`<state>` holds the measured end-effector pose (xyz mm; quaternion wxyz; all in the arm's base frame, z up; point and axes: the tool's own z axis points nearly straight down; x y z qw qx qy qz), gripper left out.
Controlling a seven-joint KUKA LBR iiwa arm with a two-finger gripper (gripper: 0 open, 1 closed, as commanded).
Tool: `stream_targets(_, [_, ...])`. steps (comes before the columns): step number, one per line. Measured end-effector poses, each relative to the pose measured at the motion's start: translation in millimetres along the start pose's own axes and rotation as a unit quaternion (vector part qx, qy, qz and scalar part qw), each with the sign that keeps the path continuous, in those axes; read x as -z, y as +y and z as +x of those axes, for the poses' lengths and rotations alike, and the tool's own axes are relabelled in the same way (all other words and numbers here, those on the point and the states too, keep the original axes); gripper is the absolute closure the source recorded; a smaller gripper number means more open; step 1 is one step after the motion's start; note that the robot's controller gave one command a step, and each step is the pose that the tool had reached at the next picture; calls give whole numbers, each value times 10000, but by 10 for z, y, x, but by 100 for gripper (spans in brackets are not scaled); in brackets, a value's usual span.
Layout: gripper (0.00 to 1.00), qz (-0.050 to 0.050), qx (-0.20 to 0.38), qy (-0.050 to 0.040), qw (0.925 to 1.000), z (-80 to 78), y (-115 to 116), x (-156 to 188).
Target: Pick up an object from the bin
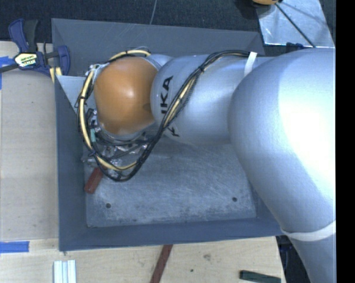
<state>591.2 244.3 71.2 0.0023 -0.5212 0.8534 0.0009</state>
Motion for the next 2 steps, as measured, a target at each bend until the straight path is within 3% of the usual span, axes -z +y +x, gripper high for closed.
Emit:
stream_targets(1, [100,-1,-2,1,10000,1,-1,0])
stream_targets(2, [100,3,148,4,9999,-122,-237,1348])
